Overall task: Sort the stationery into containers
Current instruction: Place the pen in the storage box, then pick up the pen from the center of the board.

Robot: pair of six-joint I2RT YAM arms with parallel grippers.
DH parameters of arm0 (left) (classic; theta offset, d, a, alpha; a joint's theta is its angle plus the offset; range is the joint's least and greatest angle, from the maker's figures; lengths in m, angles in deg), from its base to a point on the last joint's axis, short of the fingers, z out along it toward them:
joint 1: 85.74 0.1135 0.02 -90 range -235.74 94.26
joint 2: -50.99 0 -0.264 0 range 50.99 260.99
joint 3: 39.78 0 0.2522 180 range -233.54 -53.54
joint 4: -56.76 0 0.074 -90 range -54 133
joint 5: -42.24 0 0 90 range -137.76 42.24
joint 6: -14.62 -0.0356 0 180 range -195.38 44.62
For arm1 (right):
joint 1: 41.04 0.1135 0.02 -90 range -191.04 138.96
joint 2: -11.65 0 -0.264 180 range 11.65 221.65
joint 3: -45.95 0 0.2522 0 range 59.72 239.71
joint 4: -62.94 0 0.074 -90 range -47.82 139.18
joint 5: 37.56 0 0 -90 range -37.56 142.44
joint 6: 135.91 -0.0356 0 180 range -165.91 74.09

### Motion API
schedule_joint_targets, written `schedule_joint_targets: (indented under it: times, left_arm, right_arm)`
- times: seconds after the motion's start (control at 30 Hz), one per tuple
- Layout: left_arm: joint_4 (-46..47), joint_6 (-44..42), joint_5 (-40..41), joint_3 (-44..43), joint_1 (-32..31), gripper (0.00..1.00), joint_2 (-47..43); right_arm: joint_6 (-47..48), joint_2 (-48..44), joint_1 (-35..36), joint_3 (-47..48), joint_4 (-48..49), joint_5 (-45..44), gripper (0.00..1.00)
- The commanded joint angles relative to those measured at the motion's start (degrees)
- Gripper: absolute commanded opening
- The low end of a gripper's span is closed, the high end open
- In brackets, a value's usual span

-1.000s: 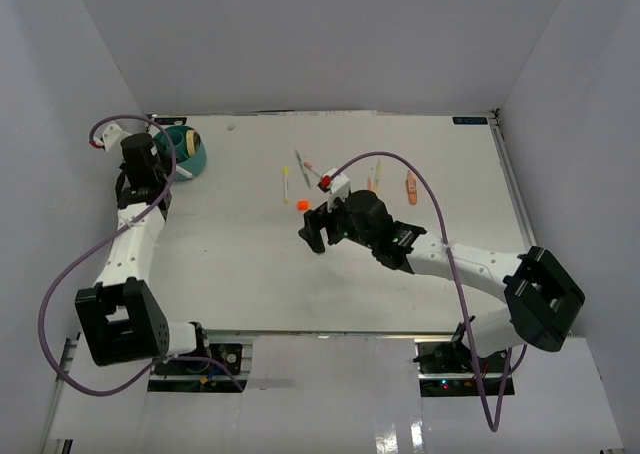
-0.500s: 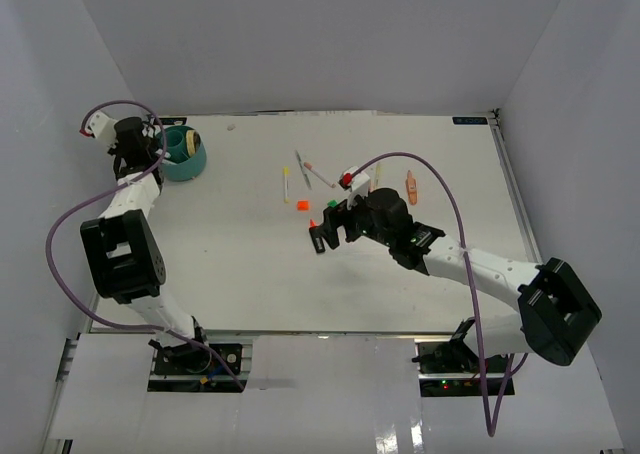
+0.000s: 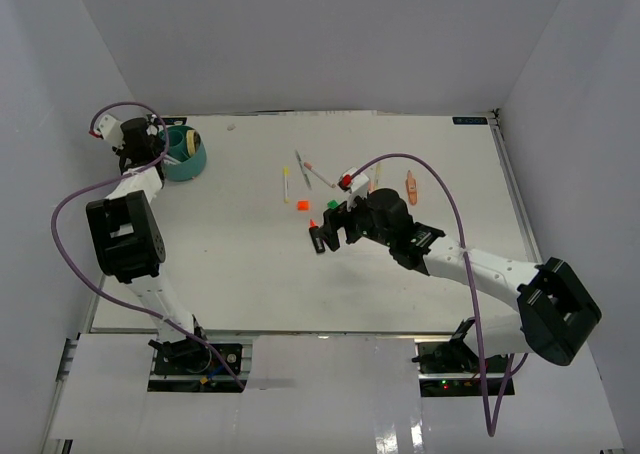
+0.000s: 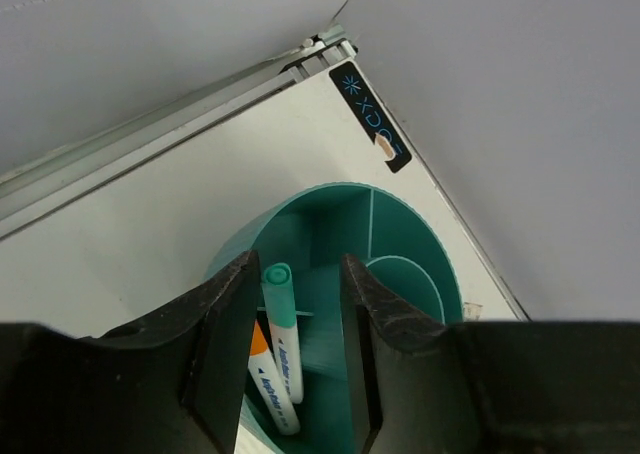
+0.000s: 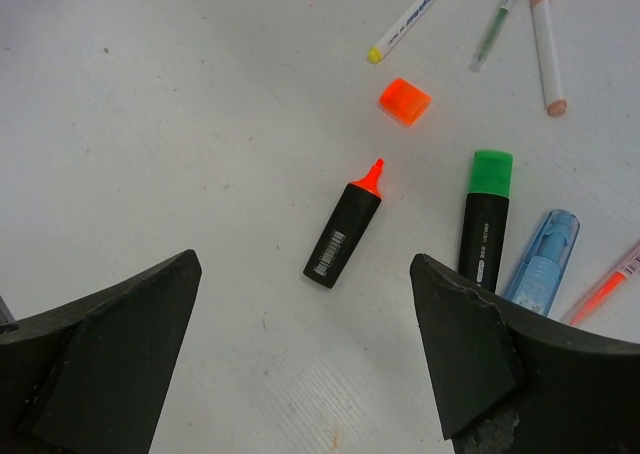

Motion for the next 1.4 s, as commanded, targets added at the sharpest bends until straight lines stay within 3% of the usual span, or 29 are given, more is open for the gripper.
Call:
schedule_joint_targets:
  times: [0.0,0.07,0.27,0.43,0.53,0.67,0.77,1.03,1.37]
  left_arm:
    - [-0.1,0.3,-1.3,-1.8,0.0,0.49,-1.5]
    - [-0.4,-0.5,-1.6,-1.8,0.1,0.60,-2.0]
    - [-5.5,-2.6,-2.1,-3.2,0.1,0.78,-5.6]
    - [-16.0,-5.8,-7.2,-3.9,0.0,0.98,-13.0]
    - [-22.9,-6.6,-13.0,-0.8,0.0,0.98,-19.2]
    - [-26.9,-5.5,-30.4,10.1,-0.3,0.98,-28.8]
    - [-28.2,-7.2,-36.4,18.0,-1.1,0.98,-35.5]
    - [-27.6,-15.0,-31.5,27.8,-11.2,0.98,-44.1]
    - [-28.0,-15.0,-31.6,28.6,-12.7,0.98,-44.3]
  right_arm:
    - [1.0,0.3,-0.3,1.0,0.9,0.1,0.92]
    - [1.5,0.6,-0.3,1.6,0.2,0.0,0.92]
    - [2.4,4.1,-2.0,7.8,-4.8,-1.4,0.92]
    - [4.4,12.7,-5.9,19.9,-11.4,-1.0,0.96]
    - [7.3,19.6,-8.0,27.8,-16.5,0.4,1.00]
    - [11.0,29.5,-10.4,35.5,-19.9,2.8,0.86]
    - [13.4,35.6,-12.2,41.2,-21.7,4.4,0.77]
    - [18.6,45.5,-14.2,50.4,-23.8,5.2,0.67]
    - [20.3,54.3,-15.4,57.2,-24.7,5.7,0.58]
